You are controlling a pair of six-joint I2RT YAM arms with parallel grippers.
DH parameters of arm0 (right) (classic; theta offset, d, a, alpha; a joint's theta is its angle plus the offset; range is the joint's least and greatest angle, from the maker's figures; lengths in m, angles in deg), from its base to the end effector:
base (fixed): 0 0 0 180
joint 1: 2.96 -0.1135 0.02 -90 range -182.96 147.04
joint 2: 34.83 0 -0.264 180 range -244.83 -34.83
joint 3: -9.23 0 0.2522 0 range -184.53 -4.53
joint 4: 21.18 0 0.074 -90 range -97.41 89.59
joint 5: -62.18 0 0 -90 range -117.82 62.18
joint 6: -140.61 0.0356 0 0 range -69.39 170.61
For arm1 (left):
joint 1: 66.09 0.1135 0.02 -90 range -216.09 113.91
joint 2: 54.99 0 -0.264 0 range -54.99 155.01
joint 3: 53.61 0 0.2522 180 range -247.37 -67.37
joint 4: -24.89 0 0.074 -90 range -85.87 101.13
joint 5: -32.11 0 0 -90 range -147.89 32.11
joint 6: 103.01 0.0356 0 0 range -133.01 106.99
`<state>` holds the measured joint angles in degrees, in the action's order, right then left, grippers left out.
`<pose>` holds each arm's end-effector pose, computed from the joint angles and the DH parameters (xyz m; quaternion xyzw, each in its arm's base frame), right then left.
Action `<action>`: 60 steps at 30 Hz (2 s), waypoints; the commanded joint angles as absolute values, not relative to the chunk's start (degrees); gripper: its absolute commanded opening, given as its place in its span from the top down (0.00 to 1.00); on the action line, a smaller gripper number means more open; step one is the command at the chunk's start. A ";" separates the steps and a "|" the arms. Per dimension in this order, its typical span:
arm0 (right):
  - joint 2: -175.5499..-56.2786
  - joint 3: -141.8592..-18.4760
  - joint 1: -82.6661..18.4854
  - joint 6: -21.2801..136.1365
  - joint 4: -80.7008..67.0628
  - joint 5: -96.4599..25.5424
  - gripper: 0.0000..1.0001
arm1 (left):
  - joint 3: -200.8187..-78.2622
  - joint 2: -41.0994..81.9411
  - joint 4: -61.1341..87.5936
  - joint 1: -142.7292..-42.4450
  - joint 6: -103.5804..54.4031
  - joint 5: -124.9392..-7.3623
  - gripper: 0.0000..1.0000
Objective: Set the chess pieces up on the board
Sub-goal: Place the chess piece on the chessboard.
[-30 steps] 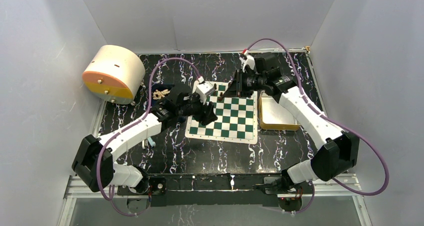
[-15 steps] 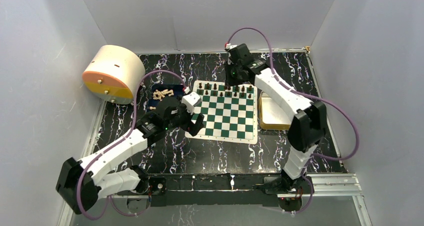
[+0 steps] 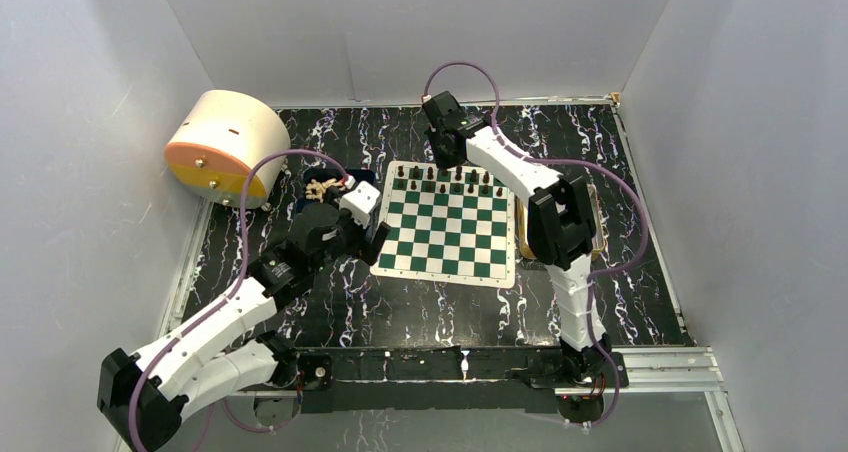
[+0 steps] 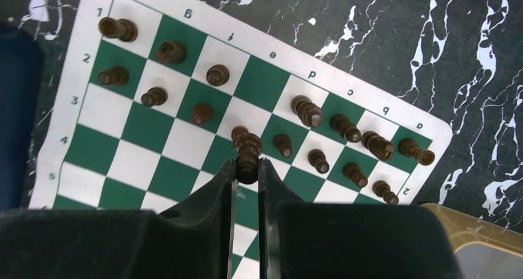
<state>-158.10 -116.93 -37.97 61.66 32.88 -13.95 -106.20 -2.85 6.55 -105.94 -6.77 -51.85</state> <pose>0.4020 0.2711 0.2624 -0.1551 0.9242 0.0243 0.3482 0.1669 -0.1344 0.2903 0.2875 0.7550 -0.1292 0.5750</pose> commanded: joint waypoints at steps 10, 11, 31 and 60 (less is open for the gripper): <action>-163.32 -122.77 -38.09 60.44 29.32 -8.98 0.85 | -105.53 -5.94 7.43 -105.73 -5.54 -48.75 0.09; -163.67 -122.83 -38.02 60.46 29.25 -8.93 0.85 | -105.56 -5.94 7.43 -105.72 -5.54 -48.75 0.09; -168.47 -125.53 -37.86 60.71 27.98 -7.97 0.83 | -105.59 -6.31 7.43 -105.73 -5.37 -48.86 0.09; -170.98 -126.43 -37.38 61.29 29.76 -8.75 0.66 | -105.51 -6.29 7.43 -105.73 -5.27 -48.92 0.09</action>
<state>-170.34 -123.69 -37.81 60.94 29.84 -9.08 -105.54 -4.97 6.59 -105.94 -5.72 -49.68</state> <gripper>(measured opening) 0.315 0.913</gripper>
